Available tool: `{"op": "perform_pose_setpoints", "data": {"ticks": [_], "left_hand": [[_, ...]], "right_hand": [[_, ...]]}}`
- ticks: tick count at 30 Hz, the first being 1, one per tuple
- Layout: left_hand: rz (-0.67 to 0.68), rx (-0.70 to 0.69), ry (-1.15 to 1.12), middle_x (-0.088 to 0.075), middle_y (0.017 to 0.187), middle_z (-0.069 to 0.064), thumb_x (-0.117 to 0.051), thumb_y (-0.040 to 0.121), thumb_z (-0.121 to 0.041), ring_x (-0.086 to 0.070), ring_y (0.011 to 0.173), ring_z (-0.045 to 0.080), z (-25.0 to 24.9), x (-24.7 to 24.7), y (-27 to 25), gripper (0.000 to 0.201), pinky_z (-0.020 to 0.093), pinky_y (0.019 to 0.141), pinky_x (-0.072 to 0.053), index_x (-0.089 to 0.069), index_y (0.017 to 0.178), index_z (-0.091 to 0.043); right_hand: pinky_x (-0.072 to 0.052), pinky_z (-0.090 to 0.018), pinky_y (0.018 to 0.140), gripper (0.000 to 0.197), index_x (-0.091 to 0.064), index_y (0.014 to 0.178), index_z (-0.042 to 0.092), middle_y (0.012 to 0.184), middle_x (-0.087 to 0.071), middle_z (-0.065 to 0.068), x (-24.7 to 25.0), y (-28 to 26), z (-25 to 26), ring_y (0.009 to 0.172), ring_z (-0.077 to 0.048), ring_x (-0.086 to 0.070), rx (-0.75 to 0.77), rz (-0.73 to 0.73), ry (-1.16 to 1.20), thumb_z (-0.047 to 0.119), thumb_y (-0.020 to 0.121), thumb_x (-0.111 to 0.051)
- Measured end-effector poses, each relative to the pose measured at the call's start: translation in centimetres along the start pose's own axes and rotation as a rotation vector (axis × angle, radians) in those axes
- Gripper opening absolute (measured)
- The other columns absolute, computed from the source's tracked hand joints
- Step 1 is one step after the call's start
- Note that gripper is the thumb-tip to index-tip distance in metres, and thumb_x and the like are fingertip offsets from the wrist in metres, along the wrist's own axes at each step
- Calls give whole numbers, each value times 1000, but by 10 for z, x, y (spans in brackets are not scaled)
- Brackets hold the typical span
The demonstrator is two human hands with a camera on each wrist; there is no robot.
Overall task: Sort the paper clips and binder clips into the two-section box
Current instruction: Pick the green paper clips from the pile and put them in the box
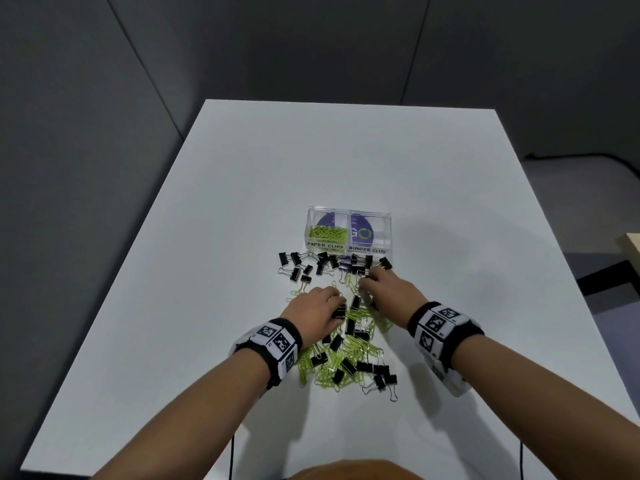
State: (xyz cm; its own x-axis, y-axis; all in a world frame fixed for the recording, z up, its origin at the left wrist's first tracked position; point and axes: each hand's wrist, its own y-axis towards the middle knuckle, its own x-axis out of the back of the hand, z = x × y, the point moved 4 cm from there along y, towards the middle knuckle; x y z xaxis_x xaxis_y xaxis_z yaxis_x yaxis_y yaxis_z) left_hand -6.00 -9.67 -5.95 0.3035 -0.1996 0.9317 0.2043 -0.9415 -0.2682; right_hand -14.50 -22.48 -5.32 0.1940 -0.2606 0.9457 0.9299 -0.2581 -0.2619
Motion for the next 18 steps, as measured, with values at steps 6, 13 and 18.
{"op": "perform_pose_setpoints", "data": {"ticks": [6, 13, 18], "left_hand": [[-2, 54, 69, -52, 129, 4, -49, 94, -35, -46, 117, 24, -2, 7, 7, 41, 34, 94, -41, -48, 130, -16], [71, 94, -13, -57, 123, 5, -53, 93, -30, -53, 114, 24, -4, 12, 11, 38, 36, 91, -45, -48, 129, -16], [160, 139, -218, -64, 111, 3, -55, 92, -20, -61, 102, 21, 3, 16, 13, 27, 31, 85, -49, -58, 118, -15]], "right_hand": [[-52, -35, 73, 26, -48, 111, 8, 121, -44, -11, -1, -2, -5, 94, -26, -52, -67, -64, 104, 20, 88, -54], [-48, -33, 83, 28, -47, 115, 11, 116, -50, -8, -4, -10, -10, 100, -22, -49, -109, 0, 152, 19, 88, -53], [-43, -19, 69, 23, -53, 109, 12, 111, -56, -4, 22, -12, -16, 90, -16, -53, -10, 118, 195, 27, 91, -51]]}}
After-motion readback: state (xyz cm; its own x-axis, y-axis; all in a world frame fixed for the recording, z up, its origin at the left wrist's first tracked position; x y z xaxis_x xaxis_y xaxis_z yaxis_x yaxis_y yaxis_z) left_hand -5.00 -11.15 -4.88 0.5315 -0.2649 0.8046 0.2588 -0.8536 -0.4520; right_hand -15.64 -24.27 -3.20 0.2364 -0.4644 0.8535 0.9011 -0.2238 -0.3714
